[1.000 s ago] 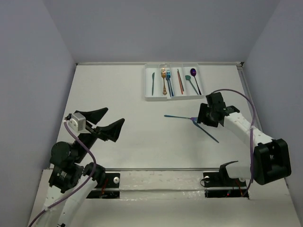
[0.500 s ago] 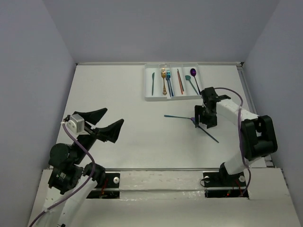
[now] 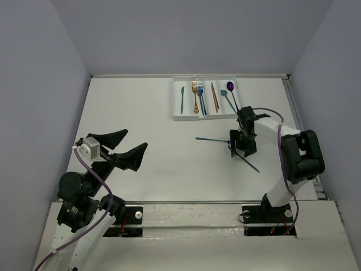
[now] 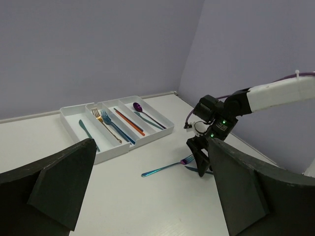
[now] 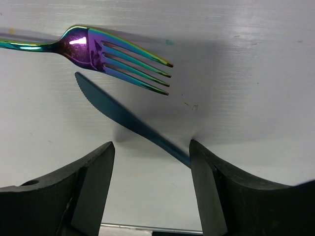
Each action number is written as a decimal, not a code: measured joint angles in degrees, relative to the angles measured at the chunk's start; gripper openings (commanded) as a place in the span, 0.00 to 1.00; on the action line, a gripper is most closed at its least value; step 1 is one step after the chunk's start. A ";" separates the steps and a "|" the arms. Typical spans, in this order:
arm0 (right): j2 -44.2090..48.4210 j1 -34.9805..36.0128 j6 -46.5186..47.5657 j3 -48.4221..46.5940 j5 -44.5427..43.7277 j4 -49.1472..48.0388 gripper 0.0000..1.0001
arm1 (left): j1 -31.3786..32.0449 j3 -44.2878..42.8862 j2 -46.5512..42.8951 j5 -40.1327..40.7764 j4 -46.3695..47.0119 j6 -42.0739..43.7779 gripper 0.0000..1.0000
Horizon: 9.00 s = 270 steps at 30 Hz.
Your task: Sort the eating utensils into containers
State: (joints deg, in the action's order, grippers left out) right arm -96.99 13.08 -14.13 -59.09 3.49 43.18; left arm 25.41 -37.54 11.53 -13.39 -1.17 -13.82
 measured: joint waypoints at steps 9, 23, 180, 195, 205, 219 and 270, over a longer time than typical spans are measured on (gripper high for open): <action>4.33 0.17 -1.73 5.22 4.37 -4.04 0.38 | 0.00 0.00 -0.02 0.00 0.00 0.00 0.99; 7.39 17.40 -11.56 9.60 3.37 -7.76 0.25 | 0.00 0.00 -0.04 0.04 0.00 0.00 0.99; -29.59 15.15 -13.99 -47.52 9.57 -32.85 0.00 | 0.52 0.00 3.72 1.38 -0.28 0.04 0.99; -44.98 12.90 -16.09 -69.00 10.05 -27.52 0.23 | 0.52 0.00 4.66 1.38 -0.39 0.11 0.99; -45.05 12.87 -14.03 -70.40 9.57 -22.82 0.63 | 0.46 0.00 5.55 1.36 -0.39 0.24 0.99; -8.15 12.87 -12.31 -14.53 4.72 -37.53 0.00 | -0.02 0.00 5.35 0.46 -0.39 0.22 0.99; 12.00 21.14 -14.14 16.94 -10.75 -30.38 0.28 | -0.02 0.00 5.11 -0.13 -0.39 0.20 0.99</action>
State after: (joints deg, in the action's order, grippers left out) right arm -84.99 34.22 -28.27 -42.15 -7.27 12.80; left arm 25.39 -37.54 16.64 -13.52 -1.56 -13.63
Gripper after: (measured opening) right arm 0.078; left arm 0.991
